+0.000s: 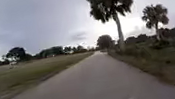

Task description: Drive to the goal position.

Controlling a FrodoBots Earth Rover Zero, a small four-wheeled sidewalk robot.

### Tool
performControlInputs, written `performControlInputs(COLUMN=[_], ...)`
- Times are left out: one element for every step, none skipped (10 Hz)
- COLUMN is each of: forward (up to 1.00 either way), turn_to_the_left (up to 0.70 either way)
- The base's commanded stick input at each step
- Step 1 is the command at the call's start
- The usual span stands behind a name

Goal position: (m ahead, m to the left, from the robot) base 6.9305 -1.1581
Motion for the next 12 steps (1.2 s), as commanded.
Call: performControlInputs(forward=[1.0,1.0,1.0,1.0,1.0,1.0,1.0,1.0,1.0,1.0,1.0,1.0], turn_to_the_left=[0.0,0.0,0.0,0.0,0.0,0.0,0.0,0.0,0.0,0.0,0.0,0.0])
